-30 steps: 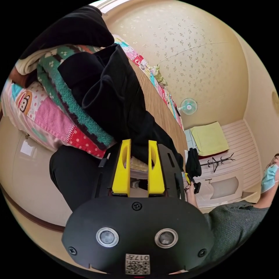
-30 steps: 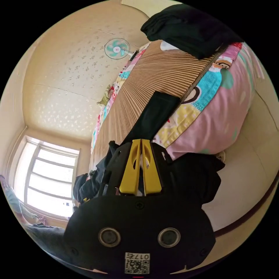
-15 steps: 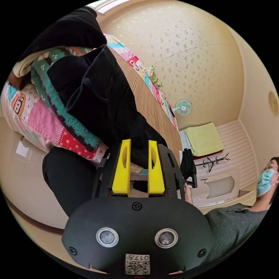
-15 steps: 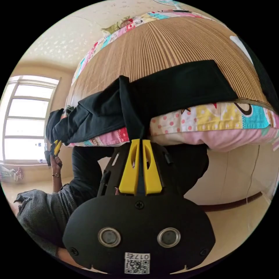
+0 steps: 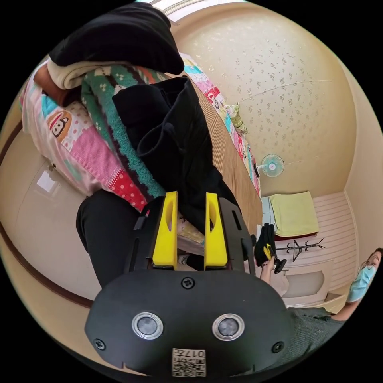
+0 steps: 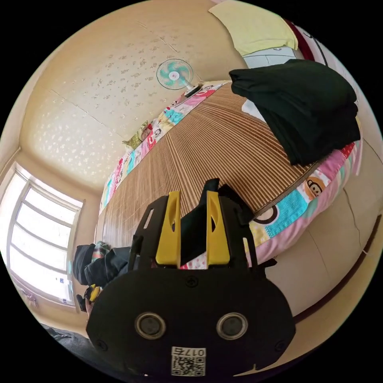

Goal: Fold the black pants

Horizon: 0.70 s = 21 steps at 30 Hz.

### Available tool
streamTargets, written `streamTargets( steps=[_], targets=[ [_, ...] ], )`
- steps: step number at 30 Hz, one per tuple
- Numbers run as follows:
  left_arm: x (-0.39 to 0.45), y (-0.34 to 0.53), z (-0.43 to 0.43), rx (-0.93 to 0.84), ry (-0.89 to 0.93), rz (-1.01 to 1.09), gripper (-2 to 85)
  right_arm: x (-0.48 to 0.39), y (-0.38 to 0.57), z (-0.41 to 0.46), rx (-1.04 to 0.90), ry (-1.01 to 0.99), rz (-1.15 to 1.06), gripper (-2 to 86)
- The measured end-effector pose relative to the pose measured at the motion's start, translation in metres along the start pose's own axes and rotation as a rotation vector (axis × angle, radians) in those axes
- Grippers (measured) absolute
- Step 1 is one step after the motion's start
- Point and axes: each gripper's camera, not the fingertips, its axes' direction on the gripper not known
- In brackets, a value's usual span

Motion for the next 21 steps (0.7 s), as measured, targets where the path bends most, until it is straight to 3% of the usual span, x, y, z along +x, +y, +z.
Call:
streamTargets(
  steps=[5,10,11,21],
  targets=[
    [-0.007,0.033,-0.038,0.217,-0.062,-0.033,11.5,0.021,0.05,0.019,-0.081,-0.142,0.034,12.2],
    [-0.026,0.017,-0.027,0.133,-0.027,-0.092,11.4,0.049,0.08,0.023,-0.124,-0.256,0.122,10.7],
    [-0.027,0.015,-0.024,0.134,-0.008,-0.097,7.6,0.054,0.083,0.023,-0.129,-0.273,0.136,10.5],
    [0.093,-0.033,-0.081,0.219,0.125,0.465,1.5,0.068,0.07,0.001,-0.144,-0.342,0.16,10.6]
  ],
)
